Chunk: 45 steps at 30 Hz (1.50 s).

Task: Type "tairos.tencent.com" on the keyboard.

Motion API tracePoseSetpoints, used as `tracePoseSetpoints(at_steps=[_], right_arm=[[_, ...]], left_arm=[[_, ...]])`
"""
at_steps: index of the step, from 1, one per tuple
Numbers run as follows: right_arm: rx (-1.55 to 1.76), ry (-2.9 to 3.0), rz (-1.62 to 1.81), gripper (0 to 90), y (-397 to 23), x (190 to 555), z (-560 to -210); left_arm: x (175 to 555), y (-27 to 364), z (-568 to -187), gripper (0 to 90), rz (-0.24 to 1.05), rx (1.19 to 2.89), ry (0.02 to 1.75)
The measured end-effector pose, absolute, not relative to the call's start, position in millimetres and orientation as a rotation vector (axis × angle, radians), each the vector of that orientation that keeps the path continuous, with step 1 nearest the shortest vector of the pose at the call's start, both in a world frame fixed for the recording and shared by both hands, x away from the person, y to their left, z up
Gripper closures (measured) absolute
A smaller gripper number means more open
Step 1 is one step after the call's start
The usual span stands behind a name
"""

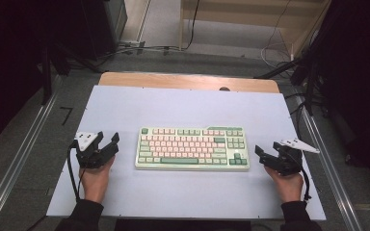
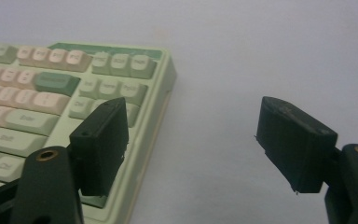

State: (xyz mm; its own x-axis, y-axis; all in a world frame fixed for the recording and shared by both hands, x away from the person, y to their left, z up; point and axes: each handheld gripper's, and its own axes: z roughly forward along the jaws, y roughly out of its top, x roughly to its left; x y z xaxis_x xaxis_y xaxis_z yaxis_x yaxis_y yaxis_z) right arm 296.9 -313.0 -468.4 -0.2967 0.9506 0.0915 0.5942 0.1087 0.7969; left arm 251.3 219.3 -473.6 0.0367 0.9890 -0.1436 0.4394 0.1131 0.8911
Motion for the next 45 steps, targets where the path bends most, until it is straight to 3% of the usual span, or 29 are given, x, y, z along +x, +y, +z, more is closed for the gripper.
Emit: tracePoseSetpoints(at_steps=[1,7,10,11,12,14,18,45], right_arm=[[1.500,1.945,1.056,23.6,-313,297,-468],[1.471,1.990,1.113,47.6,-289,300,-462],[1.454,2.024,1.128,64.5,-280,303,-462],[1.454,2.024,1.128,64.5,-280,303,-462],[1.435,2.037,1.133,76.0,-274,304,-462],[1.427,2.045,1.119,83.5,-269,304,-462],[1.440,2.049,1.098,87.0,-259,307,-460],[1.341,2.097,1.197,87.6,-226,314,-456]], left_arm=[[251,219,-474,46.8,0.810,1.456,1.535],[254,202,-474,69.1,0.814,1.511,1.512],[255,197,-473,81.5,0.809,1.516,1.496],[255,197,-473,85.9,0.809,1.516,1.496],[255,195,-471,90.0,0.802,1.522,1.472],[255,192,-471,90.0,0.798,1.526,1.460],[258,187,-472,90.0,0.751,1.535,1.449],[267,165,-470,90.0,0.666,1.597,1.378]])
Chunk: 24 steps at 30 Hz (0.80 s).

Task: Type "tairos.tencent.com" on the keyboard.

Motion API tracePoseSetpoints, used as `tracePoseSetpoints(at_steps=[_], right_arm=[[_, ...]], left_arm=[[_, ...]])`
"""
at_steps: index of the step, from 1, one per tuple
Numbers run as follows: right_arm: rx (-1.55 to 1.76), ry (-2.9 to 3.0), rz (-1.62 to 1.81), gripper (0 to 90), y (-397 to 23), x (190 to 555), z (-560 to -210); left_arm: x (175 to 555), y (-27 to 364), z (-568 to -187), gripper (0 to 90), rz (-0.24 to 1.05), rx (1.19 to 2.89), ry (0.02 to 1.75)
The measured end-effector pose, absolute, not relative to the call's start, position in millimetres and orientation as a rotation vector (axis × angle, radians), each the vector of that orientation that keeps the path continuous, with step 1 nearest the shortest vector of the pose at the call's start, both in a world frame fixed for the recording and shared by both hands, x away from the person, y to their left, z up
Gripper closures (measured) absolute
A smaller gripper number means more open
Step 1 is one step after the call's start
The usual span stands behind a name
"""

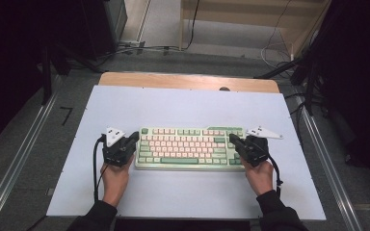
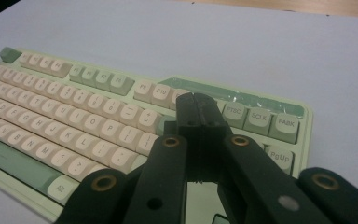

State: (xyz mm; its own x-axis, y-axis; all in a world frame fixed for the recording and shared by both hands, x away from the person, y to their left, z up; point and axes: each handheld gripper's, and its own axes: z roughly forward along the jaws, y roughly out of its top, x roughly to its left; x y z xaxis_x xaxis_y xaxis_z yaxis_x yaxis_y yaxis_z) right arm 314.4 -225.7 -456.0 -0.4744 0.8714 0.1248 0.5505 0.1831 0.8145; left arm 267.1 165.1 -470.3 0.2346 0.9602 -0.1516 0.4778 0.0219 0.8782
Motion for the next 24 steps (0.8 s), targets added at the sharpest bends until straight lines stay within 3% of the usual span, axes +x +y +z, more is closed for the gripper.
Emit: tracePoseSetpoints(at_steps=[12,19,24], right_arm=[[1.284,2.130,1.188,87.6,-220,311,-458],[1.282,2.136,1.203,87.7,-219,311,-459],[1.292,2.129,1.227,87.8,-220,312,-460]], left_arm=[[275,138,-470,90.0,0.634,1.718,1.266],[284,129,-474,90.0,0.555,1.699,1.266],[286,123,-474,90.0,0.567,1.686,1.255]])
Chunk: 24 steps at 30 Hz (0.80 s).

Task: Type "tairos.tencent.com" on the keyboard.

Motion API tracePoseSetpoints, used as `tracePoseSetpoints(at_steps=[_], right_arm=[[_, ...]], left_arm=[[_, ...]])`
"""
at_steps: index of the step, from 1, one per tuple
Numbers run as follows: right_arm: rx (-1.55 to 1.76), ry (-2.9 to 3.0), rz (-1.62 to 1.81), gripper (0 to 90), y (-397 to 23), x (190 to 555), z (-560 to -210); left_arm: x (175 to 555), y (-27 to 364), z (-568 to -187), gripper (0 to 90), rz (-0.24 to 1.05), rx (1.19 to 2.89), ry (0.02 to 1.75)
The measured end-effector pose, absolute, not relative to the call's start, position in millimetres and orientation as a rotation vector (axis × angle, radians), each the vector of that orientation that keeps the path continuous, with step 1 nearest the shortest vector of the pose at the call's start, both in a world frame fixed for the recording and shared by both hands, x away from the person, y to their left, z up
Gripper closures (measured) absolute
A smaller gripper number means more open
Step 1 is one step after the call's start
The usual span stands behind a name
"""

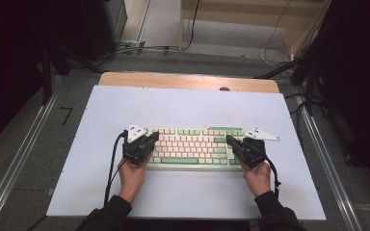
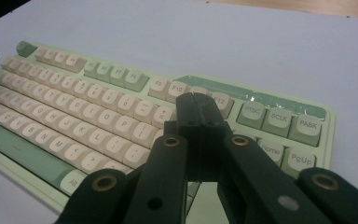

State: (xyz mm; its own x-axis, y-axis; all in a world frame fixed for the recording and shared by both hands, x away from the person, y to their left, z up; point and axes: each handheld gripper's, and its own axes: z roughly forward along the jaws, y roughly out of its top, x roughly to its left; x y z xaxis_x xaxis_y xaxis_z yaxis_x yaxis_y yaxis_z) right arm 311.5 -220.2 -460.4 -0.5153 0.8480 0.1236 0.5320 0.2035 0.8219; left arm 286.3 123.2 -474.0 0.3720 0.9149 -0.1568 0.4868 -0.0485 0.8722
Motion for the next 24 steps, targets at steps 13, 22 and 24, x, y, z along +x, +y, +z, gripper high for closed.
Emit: tracePoseSetpoints(at_steps=[13,22,24], right_arm=[[1.311,2.118,1.234,87.8,-221,310,-458],[1.313,2.097,1.248,87.8,-221,309,-459],[1.317,2.090,1.258,87.8,-221,309,-459]], left_arm=[[290,114,-476,90.0,0.539,1.709,1.244],[292,109,-477,90.0,0.521,1.724,1.232],[292,108,-477,90.0,0.517,1.727,1.232]])
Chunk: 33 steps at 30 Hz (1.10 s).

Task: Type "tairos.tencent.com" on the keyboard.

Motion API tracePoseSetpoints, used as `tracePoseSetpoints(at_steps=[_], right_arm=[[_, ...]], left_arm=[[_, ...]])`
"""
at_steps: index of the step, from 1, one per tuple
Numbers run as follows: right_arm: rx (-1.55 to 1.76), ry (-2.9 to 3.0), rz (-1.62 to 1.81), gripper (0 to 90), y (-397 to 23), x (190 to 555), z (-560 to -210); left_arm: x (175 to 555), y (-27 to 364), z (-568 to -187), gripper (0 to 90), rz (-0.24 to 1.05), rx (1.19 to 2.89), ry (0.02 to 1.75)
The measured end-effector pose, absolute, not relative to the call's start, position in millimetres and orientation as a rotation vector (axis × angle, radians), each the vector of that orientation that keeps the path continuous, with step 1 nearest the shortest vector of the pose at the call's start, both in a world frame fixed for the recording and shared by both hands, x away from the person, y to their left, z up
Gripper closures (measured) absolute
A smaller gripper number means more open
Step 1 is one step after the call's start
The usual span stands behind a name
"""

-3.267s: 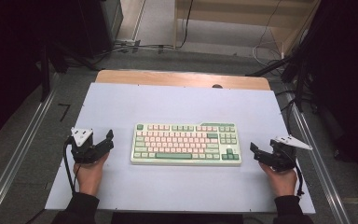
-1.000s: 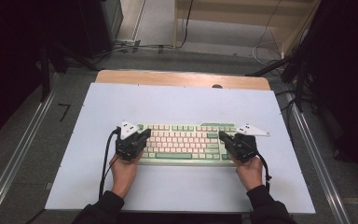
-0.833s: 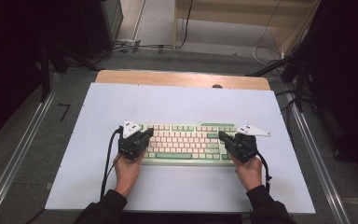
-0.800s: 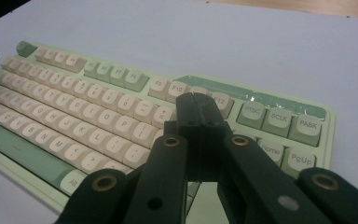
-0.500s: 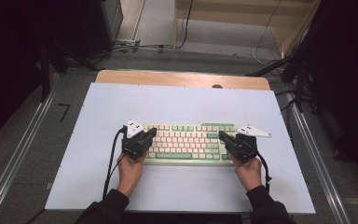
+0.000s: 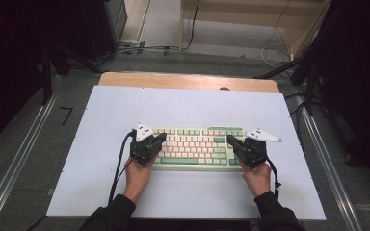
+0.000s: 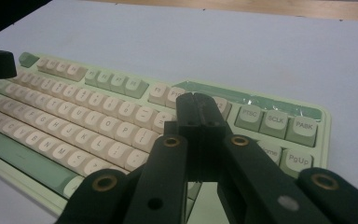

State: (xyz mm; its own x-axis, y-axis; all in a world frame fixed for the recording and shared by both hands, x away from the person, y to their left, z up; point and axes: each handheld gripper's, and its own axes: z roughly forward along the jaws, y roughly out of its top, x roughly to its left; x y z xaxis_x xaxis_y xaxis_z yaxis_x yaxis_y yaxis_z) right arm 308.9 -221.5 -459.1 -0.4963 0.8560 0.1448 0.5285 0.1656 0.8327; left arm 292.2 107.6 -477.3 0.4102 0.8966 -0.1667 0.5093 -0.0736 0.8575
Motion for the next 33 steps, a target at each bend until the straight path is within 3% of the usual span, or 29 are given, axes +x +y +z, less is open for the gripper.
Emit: tracePoseSetpoints(at_steps=[33], right_arm=[[1.326,2.137,1.208,87.7,-217,312,-464]], left_arm=[[300,88,-485,90.0,0.452,1.811,1.204]])
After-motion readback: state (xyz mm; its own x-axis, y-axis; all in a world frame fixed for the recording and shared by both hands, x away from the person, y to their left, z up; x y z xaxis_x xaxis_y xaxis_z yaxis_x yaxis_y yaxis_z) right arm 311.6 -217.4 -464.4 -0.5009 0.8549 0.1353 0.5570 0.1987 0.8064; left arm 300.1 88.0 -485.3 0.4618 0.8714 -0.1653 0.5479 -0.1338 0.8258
